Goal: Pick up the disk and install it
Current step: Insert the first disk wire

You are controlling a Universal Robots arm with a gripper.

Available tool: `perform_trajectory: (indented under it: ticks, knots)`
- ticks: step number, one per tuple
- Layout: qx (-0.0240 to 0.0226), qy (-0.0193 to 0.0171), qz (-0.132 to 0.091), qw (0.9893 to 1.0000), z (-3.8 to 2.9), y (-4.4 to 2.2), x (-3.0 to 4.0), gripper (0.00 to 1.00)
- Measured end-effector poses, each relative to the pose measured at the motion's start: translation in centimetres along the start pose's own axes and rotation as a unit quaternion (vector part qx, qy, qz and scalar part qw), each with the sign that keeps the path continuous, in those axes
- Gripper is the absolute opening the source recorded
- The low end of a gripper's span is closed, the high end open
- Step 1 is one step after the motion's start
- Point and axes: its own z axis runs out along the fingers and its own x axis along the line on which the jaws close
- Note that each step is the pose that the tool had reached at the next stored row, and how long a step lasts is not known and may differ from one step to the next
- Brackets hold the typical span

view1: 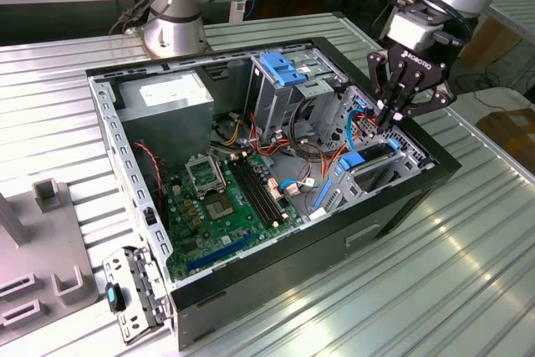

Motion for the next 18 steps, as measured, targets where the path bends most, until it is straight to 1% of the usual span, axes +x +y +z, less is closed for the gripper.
perform_trajectory:
  ticks: [4,6,7,9,11,13,17,18]
  knots:
    - [0.0000,0.0000,0.000,1.0000,0.00,0.00,0.00,0.16]
    - [-0.0006,-0.0002,0.007,1.0000,0.00,0.01,0.00,0.16]
    - [-0.0016,-0.0006,0.020,0.9998,0.03,0.00,0.00,0.16]
    - [-0.0026,-0.0011,0.033,0.9994,0.06,0.00,0.00,0.16]
    - [-0.0047,-0.0022,0.060,0.9982,0.09,0.00,-0.01,0.16]
    - [-0.0051,-0.0023,0.066,0.9978,0.10,0.01,0.05,0.16]
    - [-0.0054,-0.0024,0.069,0.9976,0.18,0.15,0.54,0.16]
    - [-0.0054,-0.0025,0.069,0.9976,0.21,0.47,0.75,0.16]
